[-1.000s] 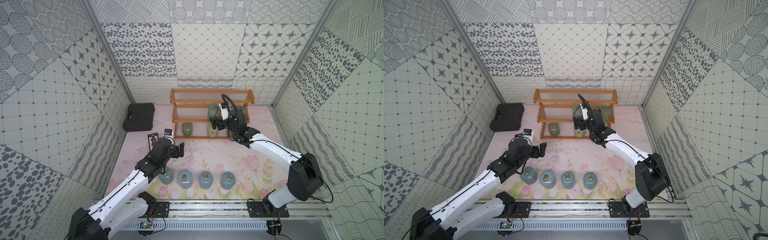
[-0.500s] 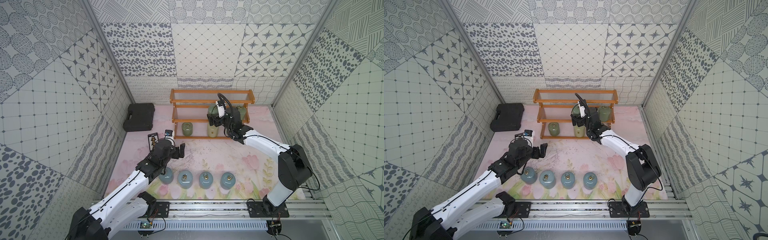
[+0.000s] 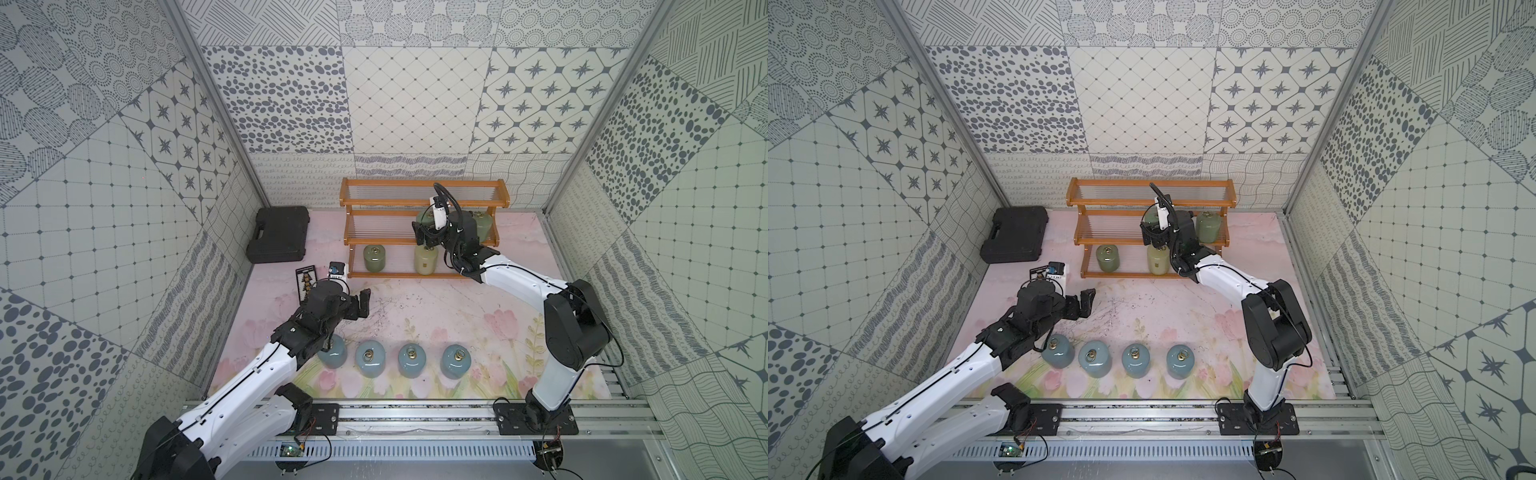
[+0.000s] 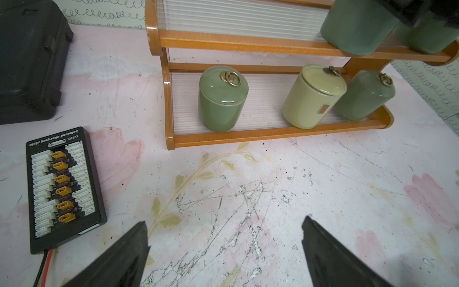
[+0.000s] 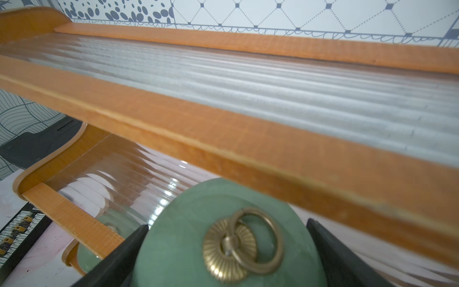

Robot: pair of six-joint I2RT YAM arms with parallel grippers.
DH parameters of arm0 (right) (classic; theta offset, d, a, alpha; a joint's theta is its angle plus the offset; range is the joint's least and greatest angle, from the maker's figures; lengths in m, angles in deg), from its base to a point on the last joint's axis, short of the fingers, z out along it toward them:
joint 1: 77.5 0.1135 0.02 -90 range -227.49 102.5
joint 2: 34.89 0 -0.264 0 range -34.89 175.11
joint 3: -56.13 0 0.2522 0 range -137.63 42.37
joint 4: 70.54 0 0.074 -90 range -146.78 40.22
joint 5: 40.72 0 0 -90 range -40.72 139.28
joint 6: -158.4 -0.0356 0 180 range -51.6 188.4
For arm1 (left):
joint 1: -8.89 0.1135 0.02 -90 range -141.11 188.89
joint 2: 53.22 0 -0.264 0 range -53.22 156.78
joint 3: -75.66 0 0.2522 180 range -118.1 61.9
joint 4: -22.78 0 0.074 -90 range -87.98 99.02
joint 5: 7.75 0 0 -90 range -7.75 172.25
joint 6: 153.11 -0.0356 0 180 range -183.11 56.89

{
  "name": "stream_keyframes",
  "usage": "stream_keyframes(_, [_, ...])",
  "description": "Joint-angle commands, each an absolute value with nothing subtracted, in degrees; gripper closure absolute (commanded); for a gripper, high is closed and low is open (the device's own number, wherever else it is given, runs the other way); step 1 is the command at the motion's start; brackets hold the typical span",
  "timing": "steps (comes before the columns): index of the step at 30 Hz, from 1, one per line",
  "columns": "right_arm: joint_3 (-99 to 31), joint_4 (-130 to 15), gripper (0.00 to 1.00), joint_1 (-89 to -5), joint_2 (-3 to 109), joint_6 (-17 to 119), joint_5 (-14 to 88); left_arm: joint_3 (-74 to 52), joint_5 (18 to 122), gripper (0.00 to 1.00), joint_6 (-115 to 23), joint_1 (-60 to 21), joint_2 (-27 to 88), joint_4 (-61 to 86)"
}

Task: Remove the tea canisters from the shelf
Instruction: Pick up the tea canister from the shelf.

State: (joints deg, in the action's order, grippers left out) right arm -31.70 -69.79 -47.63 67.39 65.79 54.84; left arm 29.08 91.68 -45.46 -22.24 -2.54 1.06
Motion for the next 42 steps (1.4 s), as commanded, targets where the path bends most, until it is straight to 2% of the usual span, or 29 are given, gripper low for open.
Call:
stream_keyframes(1, [-33.9,-73.2,0.0,-48.1,68.7,66.1,54.4,29.1,90.7,0.0,-44.4,-22.2,-3.3,2.7])
stream_keyframes(3, [-34.1,-73.4,0.02,-48.1,69.1,66.1,54.3,28.9,90.9,0.0,-44.5,-22.2,-3.6,2.4])
stream_keyframes(10, [-34.1,-73.7,0.22,-48.3,69.6,65.7,52.9,28.8,91.0,0.0,-44.6,-22.2,-4.4,1.5])
stream_keyframes(15, [-33.7,-73.1,0.29,-48.3,68.4,65.6,51.1,28.7,91.0,0.0,-44.5,-22.2,-4.8,1.2])
stream_keyframes(33, [-22.4,-71.8,0.34,-47.9,52.9,65.2,48.7,30.1,89.9,0.0,-42.7,-22.2,-4.6,2.5])
stream_keyframes(42, [-9.7,-70.2,0.33,-46.0,39.2,63.8,54.2,30.2,88.4,0.0,-42.8,-22.2,-4.4,2.9])
